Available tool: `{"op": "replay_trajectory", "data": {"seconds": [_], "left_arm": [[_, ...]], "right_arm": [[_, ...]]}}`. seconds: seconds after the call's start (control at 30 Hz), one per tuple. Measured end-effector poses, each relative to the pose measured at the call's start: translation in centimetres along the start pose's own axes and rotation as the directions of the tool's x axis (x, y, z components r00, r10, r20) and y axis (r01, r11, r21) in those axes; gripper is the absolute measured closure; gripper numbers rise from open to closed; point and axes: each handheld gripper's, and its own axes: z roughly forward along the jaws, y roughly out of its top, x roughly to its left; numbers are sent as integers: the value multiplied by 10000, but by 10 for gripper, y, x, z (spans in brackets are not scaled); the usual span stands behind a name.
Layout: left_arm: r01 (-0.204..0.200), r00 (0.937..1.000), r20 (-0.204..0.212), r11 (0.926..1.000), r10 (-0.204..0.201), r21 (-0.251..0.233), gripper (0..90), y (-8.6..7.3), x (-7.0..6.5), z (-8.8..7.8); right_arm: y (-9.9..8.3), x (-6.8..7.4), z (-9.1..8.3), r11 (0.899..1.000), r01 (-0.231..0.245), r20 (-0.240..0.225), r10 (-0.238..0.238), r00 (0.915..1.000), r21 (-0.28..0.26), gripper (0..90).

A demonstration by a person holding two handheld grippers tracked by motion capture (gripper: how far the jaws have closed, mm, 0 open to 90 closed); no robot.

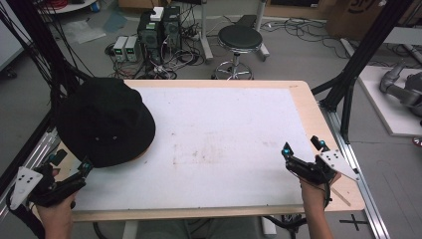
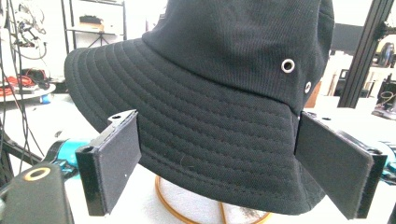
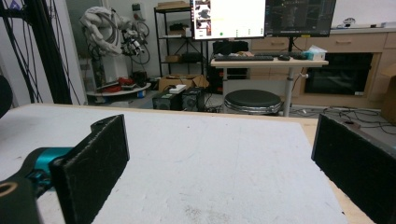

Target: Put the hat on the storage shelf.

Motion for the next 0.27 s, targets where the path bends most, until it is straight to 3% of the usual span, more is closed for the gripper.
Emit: {"op": "replay_trajectory", "data": {"seconds": [0.27], "left_arm": [[-9, 10000, 63, 10000, 9, 32, 152, 0, 0, 1]], "right_arm": [[-1, 0, -1, 10000, 4, -107, -4, 9999, 52, 36]]}}
